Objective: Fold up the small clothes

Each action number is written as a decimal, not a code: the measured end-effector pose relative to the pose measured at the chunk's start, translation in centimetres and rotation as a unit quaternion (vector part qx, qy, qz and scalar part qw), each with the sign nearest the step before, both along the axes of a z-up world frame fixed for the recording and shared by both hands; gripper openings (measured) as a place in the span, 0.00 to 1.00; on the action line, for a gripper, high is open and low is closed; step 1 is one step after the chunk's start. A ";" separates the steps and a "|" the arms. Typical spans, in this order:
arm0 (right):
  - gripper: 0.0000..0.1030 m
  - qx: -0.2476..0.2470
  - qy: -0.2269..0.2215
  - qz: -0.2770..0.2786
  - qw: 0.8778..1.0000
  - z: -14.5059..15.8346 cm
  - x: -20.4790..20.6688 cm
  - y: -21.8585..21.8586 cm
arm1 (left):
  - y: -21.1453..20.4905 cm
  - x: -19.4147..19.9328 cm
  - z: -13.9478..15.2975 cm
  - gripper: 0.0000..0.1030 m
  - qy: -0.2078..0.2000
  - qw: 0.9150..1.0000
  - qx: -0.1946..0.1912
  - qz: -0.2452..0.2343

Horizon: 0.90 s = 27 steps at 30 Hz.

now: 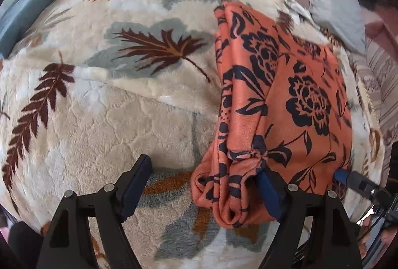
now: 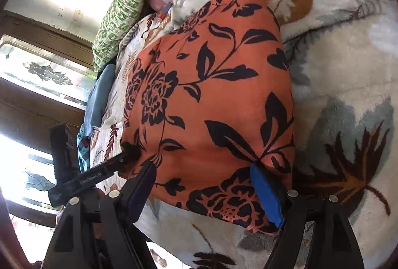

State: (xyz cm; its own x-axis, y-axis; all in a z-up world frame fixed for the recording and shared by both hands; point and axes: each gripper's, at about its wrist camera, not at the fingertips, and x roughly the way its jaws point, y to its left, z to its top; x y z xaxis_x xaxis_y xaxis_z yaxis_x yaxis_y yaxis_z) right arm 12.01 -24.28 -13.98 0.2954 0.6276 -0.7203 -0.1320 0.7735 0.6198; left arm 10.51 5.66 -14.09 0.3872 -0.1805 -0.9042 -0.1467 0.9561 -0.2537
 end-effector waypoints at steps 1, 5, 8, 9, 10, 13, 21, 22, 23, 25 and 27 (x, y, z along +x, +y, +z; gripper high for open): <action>0.78 -0.011 -0.010 0.007 1.000 0.9 0.0 0.4 | 0.0 0.0 0.5 0.80 0.000 1.000 0.000 0.000; 0.78 -0.008 -0.060 0.014 0.998 4.5 1.8 0.8 | -0.5 0.6 3.5 0.80 -0.054 0.998 0.021 -0.018; 0.79 0.018 -0.065 0.000 0.998 4.9 4.6 0.2 | -0.3 2.2 3.2 0.83 -0.046 0.998 0.030 -0.011; 0.79 0.031 -0.050 -0.005 0.998 3.9 5.7 -0.1 | -0.1 3.0 2.2 0.83 -0.028 0.999 0.034 -0.005; 0.79 0.028 -0.018 -0.017 0.999 2.0 6.7 -0.4 | 0.3 3.7 0.9 0.89 -0.009 0.999 0.034 -0.002; 0.79 0.062 0.001 -0.044 0.997 0.9 7.1 -1.0 | 1.4 3.7 0.4 0.90 0.001 1.000 -0.008 0.020; 0.79 0.024 -0.026 -0.012 0.999 1.0 6.2 -0.2 | 0.9 8.0 2.6 0.90 -0.052 0.998 -0.023 -0.007; 0.79 0.021 -0.028 -0.011 0.999 0.9 6.1 -0.2 | 1.1 9.0 1.5 0.90 -0.033 0.999 -0.025 -0.007; 0.79 0.017 -0.031 -0.007 0.999 0.8 6.1 0.0 | 1.0 9.9 0.2 0.90 -0.006 1.000 -0.015 -0.002; 0.80 0.012 -0.036 0.000 0.999 0.8 6.1 0.2 | 1.8 10.2 -1.3 0.90 0.008 0.999 -0.042 0.011; 0.80 0.007 -0.036 0.002 0.999 0.8 6.1 0.4 | 1.9 9.8 -0.6 0.88 -0.003 0.999 -0.045 0.006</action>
